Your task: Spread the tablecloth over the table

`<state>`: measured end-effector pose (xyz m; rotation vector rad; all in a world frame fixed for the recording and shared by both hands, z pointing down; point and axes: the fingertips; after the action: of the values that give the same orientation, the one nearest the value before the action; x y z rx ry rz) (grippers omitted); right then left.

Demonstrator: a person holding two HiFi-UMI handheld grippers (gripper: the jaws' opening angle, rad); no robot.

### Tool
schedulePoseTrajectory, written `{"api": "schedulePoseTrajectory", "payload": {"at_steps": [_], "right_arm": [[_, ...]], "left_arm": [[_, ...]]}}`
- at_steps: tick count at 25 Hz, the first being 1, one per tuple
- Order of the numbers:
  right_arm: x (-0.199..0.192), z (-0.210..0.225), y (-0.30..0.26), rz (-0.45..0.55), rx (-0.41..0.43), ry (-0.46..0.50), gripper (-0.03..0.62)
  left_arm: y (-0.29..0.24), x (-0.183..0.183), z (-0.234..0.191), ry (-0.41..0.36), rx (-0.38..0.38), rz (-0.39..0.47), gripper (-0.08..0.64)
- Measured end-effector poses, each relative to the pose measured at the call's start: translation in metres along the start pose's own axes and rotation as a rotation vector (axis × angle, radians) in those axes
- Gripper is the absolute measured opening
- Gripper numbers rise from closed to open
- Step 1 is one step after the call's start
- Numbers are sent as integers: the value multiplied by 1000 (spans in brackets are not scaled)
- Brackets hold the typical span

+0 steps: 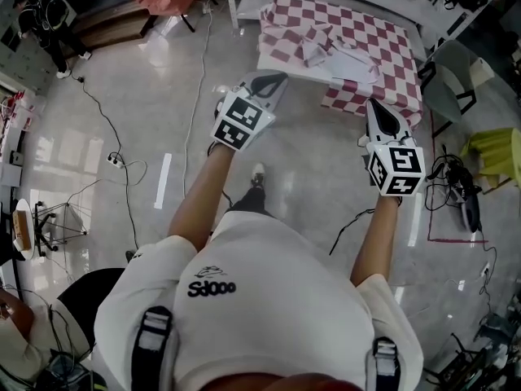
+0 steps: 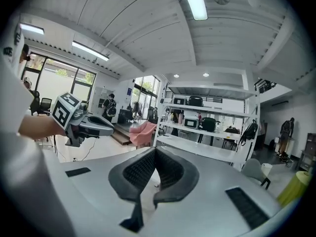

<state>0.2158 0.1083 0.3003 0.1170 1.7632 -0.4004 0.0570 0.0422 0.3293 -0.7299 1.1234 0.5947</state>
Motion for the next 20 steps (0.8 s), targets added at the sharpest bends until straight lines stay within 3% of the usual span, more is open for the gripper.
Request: {"api": "schedulePoseTrajectory", "payload": {"at_steps": [10,20], "right_arm": [[14,61,-108,-46,-90,-16,21],[8,98,-191,-102,-165,-37,21]], "left_arm": [[-104,-2,-90,10,-70,-3,29],[-184,-24,-154,27,-152,-27,29]]}}
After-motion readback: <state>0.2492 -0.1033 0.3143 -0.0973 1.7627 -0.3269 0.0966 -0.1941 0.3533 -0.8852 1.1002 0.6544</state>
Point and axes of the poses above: the fingertips, and each gripper's own axes: y backward along the fingers, z to its right, x out of its top, and after that the axes turned 2 degrees about x, right-handed
